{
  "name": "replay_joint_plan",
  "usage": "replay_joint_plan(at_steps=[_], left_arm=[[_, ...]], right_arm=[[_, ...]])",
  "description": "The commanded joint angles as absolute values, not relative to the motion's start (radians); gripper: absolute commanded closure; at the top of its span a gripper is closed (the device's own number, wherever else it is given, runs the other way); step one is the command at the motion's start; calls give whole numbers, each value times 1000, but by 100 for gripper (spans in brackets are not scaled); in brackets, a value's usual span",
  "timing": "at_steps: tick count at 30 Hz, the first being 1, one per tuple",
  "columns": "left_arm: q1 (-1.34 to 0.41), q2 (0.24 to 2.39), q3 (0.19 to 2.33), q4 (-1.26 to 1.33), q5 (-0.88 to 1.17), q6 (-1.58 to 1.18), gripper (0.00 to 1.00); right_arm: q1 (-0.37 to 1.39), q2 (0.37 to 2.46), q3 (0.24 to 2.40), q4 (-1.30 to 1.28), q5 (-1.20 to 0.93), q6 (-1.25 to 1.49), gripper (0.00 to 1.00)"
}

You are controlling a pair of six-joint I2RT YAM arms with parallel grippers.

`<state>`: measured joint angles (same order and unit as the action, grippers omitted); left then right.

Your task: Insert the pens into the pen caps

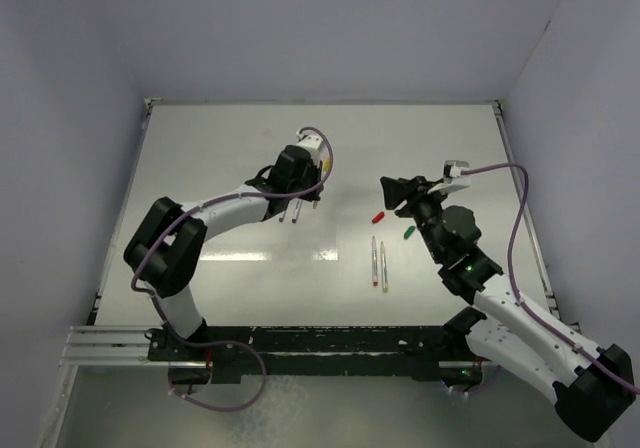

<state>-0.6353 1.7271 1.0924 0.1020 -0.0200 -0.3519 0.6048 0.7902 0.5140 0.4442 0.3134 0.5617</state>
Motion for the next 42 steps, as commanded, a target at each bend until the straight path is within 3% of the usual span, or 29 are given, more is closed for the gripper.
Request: replay_joint_plan(at_steps=[1,9,25,42], left_arm=[[-632,1812,1158,-72,-103,-343,100],[-633,1903,1211,-118,-112,-373,100],[-634,1896,1201,-83,-76,-405,68],[-695,1740,1201,-30,29,-380,63]], right_arm=[[608,778,537,368,376,554,49],[609,796,517,363,361,582,49],[608,797,489,349,374,584,49],[608,808,521,140,512,611,50]])
